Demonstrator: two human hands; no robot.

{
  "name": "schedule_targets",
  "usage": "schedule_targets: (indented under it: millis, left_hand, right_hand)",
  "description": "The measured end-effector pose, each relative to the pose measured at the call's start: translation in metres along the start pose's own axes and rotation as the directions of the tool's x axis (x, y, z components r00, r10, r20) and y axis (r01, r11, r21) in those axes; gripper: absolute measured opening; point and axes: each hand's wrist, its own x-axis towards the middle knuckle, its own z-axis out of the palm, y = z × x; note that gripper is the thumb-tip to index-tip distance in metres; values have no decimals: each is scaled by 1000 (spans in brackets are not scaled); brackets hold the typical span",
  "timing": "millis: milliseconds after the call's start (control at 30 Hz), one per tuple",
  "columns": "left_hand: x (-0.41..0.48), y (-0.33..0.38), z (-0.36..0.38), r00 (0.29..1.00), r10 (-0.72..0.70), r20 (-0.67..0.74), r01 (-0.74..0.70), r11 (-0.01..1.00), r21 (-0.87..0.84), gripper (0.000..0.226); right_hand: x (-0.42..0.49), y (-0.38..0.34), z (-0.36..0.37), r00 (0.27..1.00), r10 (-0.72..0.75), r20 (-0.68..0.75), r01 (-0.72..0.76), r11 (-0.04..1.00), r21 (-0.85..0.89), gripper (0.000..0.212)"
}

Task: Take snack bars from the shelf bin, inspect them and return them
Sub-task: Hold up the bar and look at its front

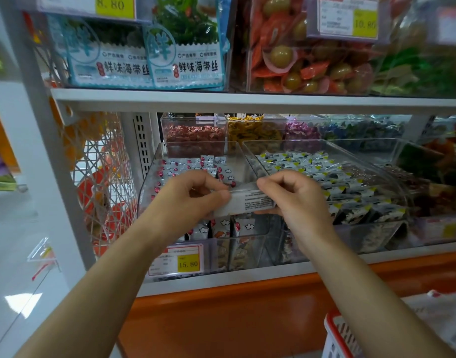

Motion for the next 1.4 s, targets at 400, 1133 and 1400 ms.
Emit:
schedule_targets:
  millis: [400, 1133, 1400]
  left_hand:
    - [4, -4, -10, 998, -53, -27, 51, 996, -78, 20]
    - [13, -8, 6, 989, -60, -134, 52, 997, -57, 25]
    - [92, -33, -1, 1000, -3, -6, 6, 711, 703, 30]
  right_hand:
    - [-1, 1, 2, 996, -16, 85, 16, 1000, -3, 19]
    - [7, 4, 18, 997, -79, -11, 78, 994, -78, 20]
    - [60, 11, 3, 980, -23, -199, 8, 997, -73, 19]
